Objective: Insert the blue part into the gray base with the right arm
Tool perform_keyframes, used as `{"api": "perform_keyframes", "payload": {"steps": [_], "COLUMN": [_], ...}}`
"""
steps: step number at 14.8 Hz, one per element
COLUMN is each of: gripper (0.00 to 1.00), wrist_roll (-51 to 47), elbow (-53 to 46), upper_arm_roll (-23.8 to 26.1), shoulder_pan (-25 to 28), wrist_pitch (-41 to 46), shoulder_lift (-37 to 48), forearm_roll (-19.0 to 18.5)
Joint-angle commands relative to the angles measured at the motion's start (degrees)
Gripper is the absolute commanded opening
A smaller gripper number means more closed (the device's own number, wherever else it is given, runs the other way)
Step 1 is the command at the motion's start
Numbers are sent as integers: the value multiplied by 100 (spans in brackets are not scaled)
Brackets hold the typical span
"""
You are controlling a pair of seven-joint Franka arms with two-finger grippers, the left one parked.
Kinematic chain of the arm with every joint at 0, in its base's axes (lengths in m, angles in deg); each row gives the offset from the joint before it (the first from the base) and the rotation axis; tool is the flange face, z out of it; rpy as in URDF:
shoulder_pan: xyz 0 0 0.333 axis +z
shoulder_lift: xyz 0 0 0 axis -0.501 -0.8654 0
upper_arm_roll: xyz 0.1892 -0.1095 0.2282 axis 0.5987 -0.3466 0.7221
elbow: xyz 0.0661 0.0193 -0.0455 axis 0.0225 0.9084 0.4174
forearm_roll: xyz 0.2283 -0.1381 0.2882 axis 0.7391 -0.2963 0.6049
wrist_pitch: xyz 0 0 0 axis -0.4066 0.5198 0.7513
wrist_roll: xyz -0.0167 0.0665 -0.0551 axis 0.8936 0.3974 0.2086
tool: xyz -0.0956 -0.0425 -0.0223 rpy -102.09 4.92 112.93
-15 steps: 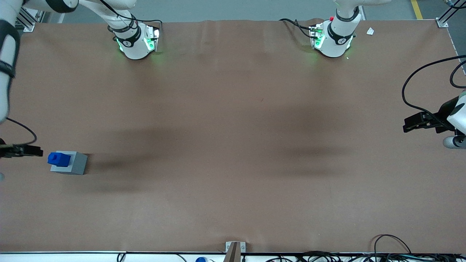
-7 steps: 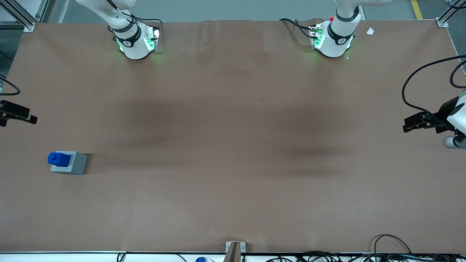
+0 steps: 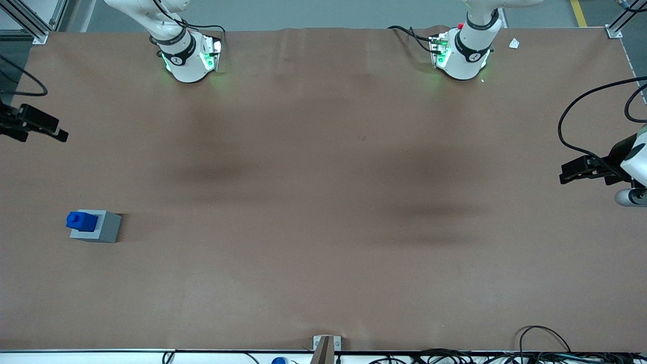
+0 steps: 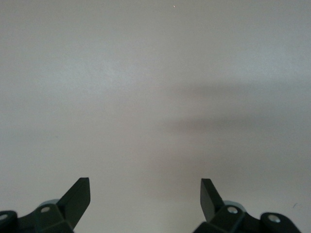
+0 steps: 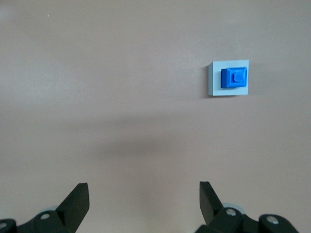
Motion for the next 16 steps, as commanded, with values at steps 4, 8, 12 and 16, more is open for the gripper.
{"api": "perform_keyframes", "payload": {"steps": [4, 8, 12, 16], "gripper": [100, 100, 100, 100], "wrist_roll": [-141, -88, -106, -10], "elbow": [565, 355, 205, 169], "upper_arm_roll": [233, 215, 206, 197], "shoulder_pan": [142, 97, 80, -34], "wrist_pitch": [-82, -108, -117, -56], "shoulder_lift": [542, 498, 437, 410], "forearm_roll": [-415, -433, -450, -442]}}
